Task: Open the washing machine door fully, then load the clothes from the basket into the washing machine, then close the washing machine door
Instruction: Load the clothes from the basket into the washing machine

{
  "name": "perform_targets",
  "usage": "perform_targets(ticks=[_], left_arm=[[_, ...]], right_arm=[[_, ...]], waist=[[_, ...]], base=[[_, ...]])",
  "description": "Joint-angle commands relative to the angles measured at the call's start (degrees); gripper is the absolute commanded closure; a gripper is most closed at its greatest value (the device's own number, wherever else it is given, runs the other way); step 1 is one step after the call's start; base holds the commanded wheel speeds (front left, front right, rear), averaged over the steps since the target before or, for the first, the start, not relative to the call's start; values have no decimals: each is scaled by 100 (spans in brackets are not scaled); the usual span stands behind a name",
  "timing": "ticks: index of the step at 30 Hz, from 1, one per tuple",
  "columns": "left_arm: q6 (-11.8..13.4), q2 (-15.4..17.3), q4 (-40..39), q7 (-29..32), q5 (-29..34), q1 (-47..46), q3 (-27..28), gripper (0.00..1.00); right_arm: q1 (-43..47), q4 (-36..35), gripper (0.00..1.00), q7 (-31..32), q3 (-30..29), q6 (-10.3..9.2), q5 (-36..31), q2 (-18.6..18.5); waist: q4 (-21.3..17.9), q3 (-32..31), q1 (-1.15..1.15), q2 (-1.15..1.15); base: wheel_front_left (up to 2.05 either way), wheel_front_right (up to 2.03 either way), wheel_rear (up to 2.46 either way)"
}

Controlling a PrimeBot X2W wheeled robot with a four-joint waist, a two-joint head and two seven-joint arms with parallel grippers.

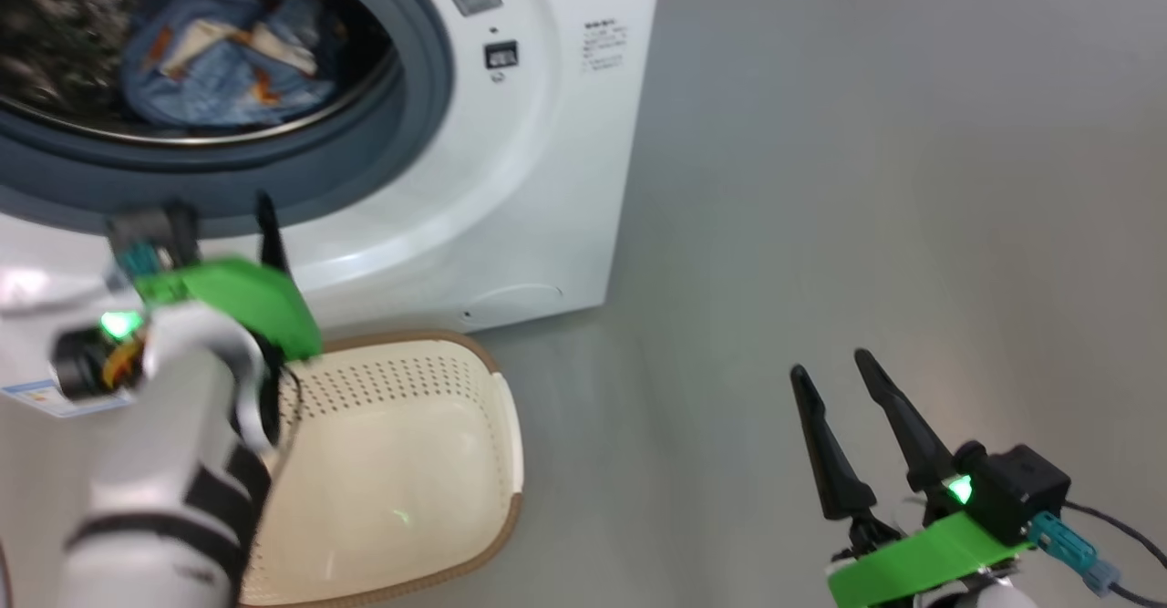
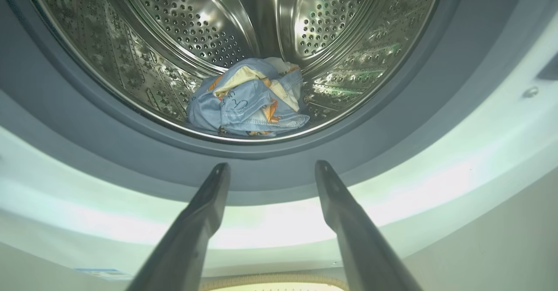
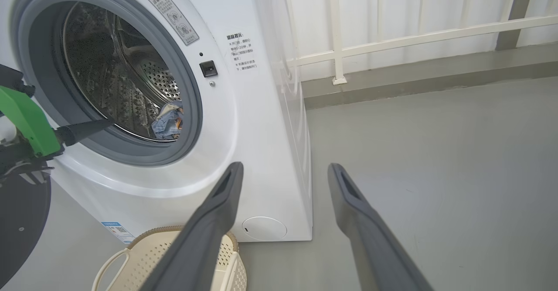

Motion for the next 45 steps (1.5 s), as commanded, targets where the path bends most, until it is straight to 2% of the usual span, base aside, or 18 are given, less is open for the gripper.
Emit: perform_targets(ticks=[1,7,13,20,28,35,45], left_arm=[[42,134,-336,-56,45,296,177,0],[66,-17,-1408,-57,75,1491,406,0],[195,-120,-2430,-57,200,2537,465,0],[283,-82,-3391,-57,277,3528,509,0],[416,-17,-4626,-58,499,4788,908,0],[394,-131,-5224,-58,854,5453,1320,0],[95,-349,-5394,-58,1193,5944,1574,0]], right_arm=[[133,-149,0,-27,66,35,-78,-59],[254,-177,0,-27,34,35,-82,-154],[394,-179,0,-27,24,35,-63,-221],[544,-165,0,-27,31,35,-28,-311],[679,-167,0,-27,23,35,-11,-400],[742,-146,0,-27,32,35,11,-440],[877,-205,0,-27,-82,35,11,-465]], waist=[[313,-354,0,0],[459,-627,0,0],[596,-890,0,0],[681,-1099,0,0],[786,-1247,0,0],[829,-1383,0,0],[828,-1429,0,0]], base=[[0,0,0],[0,0,0],[0,0,0],[0,0,0],[0,0,0],[0,0,0],[0,0,0]])
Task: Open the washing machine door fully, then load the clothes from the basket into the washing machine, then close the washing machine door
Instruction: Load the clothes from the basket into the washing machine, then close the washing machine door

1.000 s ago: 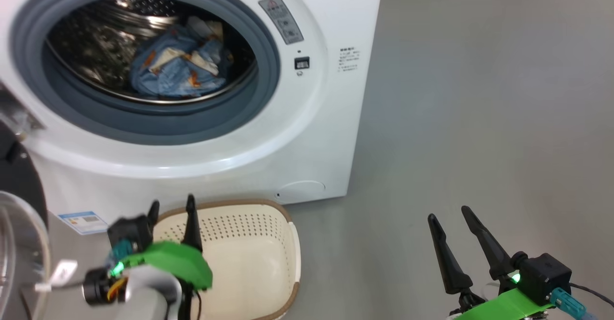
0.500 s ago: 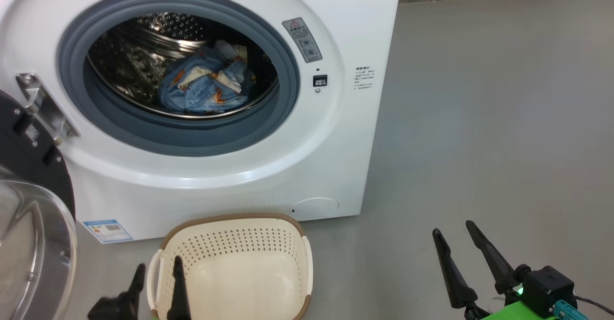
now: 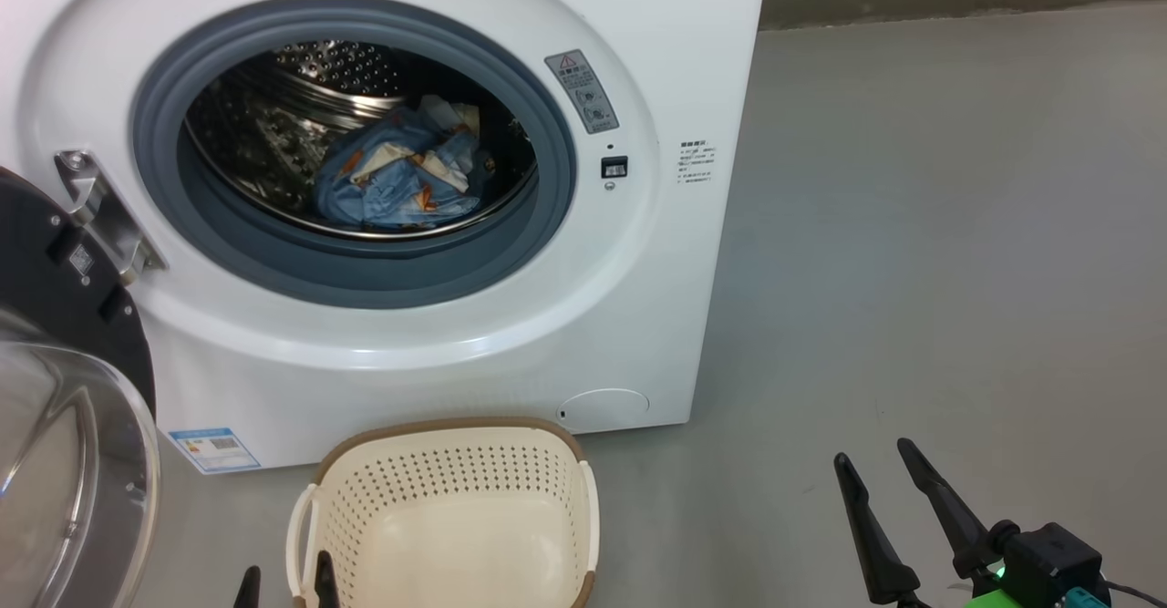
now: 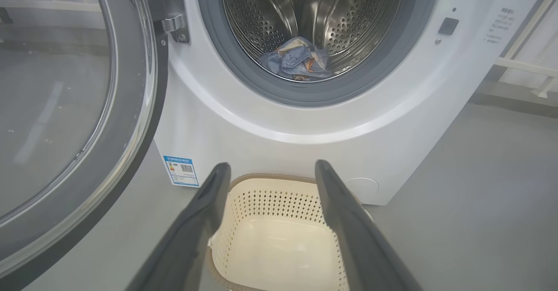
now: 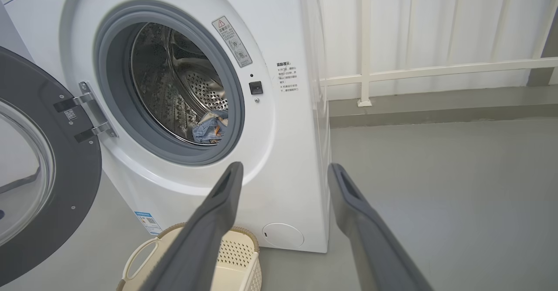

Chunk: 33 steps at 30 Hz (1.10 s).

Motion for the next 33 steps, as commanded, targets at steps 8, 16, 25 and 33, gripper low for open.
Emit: perform_targets(ticks=[8,16,25,33], left_arm=[[-179,-84,-197,-53,165,-44,426,0],[-283,-119,-195,-53,224,-39,525,0],[-358,-140,-169,-53,266,-49,553,0],[-344,-146,-147,-53,283,-47,600,0]], right_arm=[[-14,-158,0,-27,67,35,6,-44],[-25,-152,0,-27,77,35,10,-31],[-2,-177,0,-27,61,35,-3,-2],[-16,-162,0,-27,70,35,-4,4]], waist=[[-56,-36,0,0],[-98,-55,0,0],[-99,-29,0,0],[-137,-31,0,0]], base=[[0,0,0],[0,0,0],[0,0,0],[-6,7,-1]])
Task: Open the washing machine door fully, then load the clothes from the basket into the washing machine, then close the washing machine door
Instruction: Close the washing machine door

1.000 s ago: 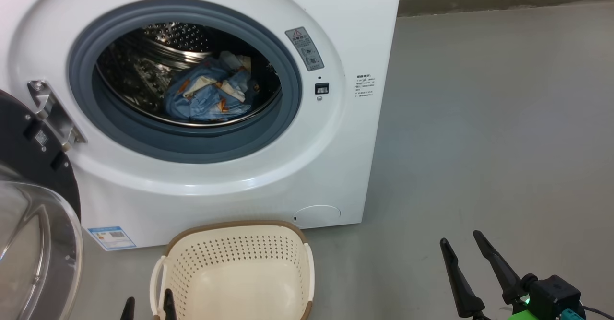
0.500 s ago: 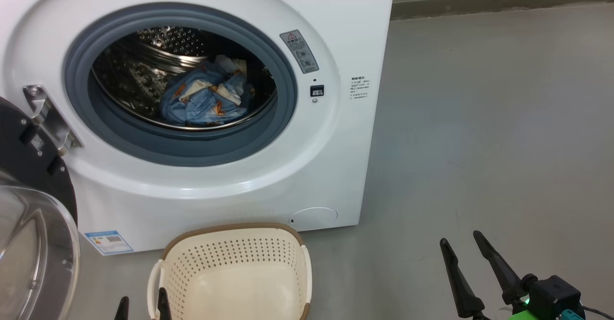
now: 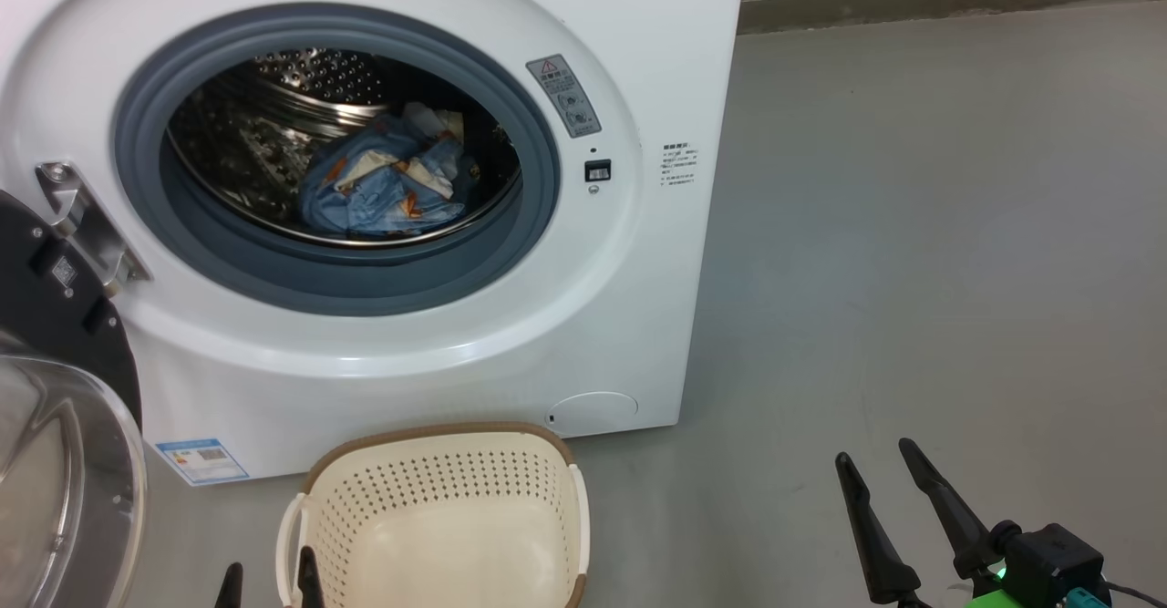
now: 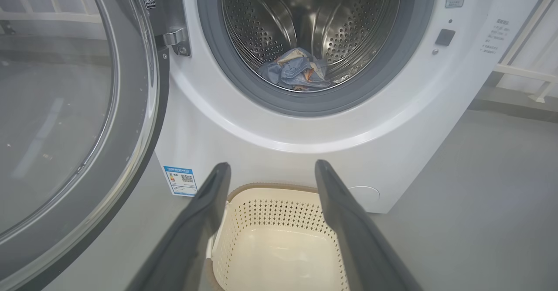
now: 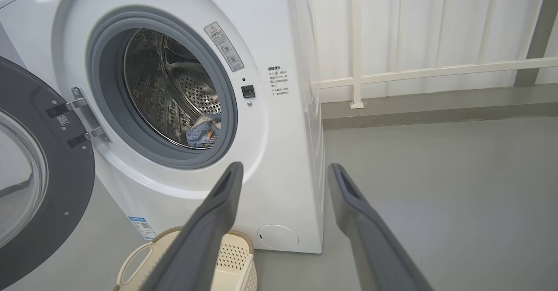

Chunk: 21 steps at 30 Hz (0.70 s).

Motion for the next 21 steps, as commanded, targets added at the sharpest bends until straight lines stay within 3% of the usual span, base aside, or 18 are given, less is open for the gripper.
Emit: perform_targets(ticks=[1,21], left_arm=[[11,13,-107,-53,40,-73,209,0],[185,11,-52,-53,49,-99,138,0]], right_arm=[[-28,-152,0,-27,110,35,-3,-27],[-47,-153,0,-27,140,35,2,-56]], waist=[[-10,-3,0,0],[-24,28,0,0]], base=[[-45,45,0],[-133,133,0]])
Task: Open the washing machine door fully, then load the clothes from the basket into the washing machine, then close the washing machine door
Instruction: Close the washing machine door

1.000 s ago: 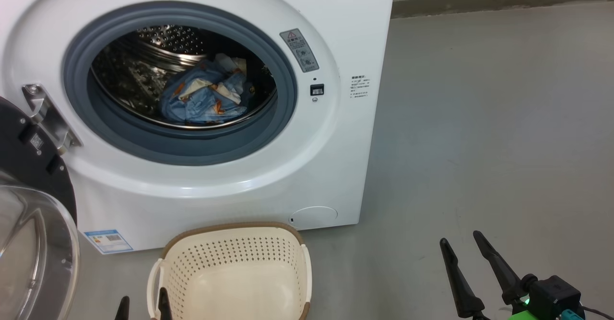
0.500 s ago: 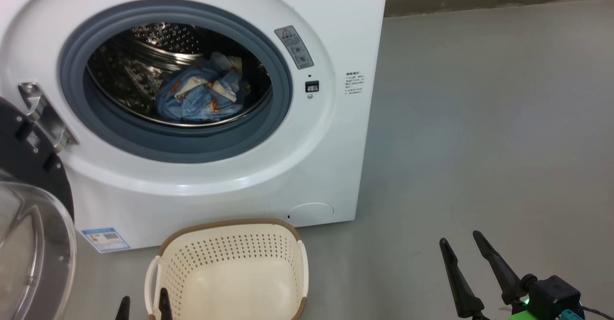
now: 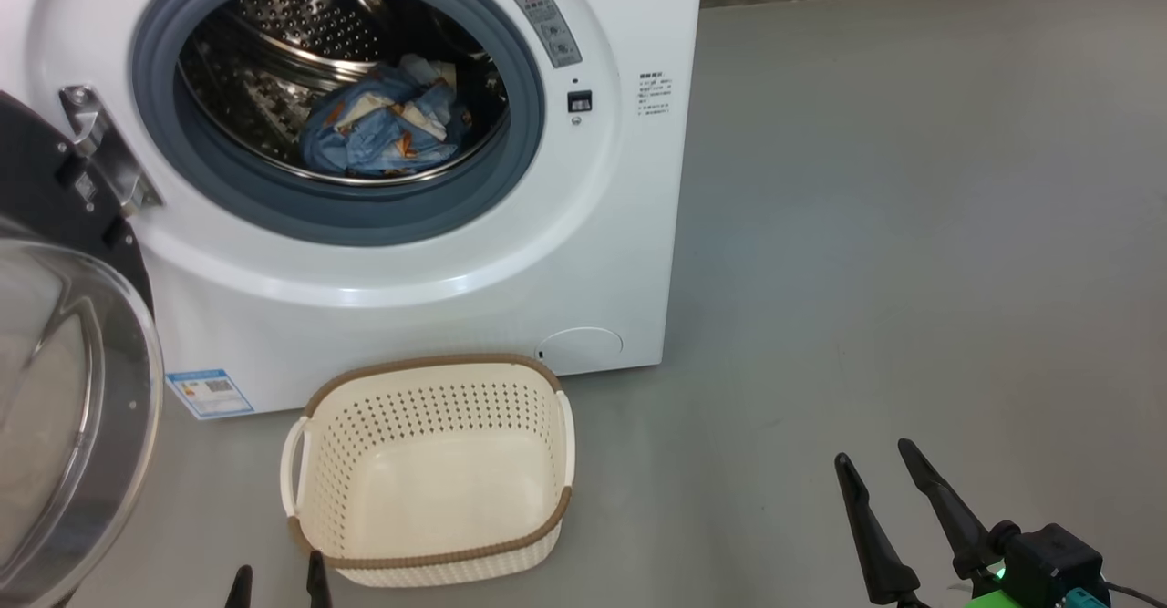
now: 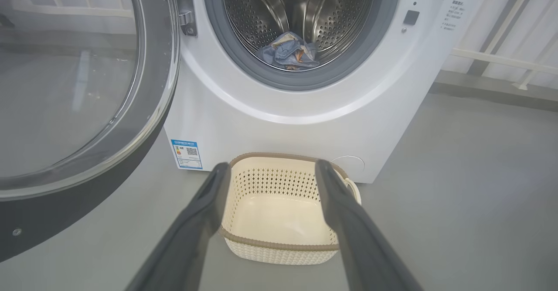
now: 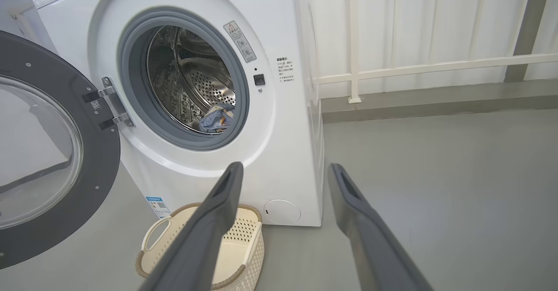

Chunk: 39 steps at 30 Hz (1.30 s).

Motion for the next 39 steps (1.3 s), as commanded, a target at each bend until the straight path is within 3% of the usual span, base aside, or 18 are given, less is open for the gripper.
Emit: perform_targets(ticks=[1,21,30,39], left_arm=[[23,15,-112,-53,19,-104,194,0],[-20,15,-186,-53,61,-121,145,0],[36,15,-246,-54,84,-117,181,0],[125,15,-269,-54,37,-67,145,0]], right_arm=[[-50,-150,0,-27,133,35,3,-51],[-40,-159,0,-27,99,35,-14,-4],[-68,-154,0,-27,154,35,-17,-44],[-178,-113,0,-27,286,35,7,-155]], waist=[[1,2,0,0],[106,43,0,0],[544,30,0,0],[1308,-22,0,0]], base=[[-72,72,0],[-9,9,0],[0,0,0],[0,0,0]])
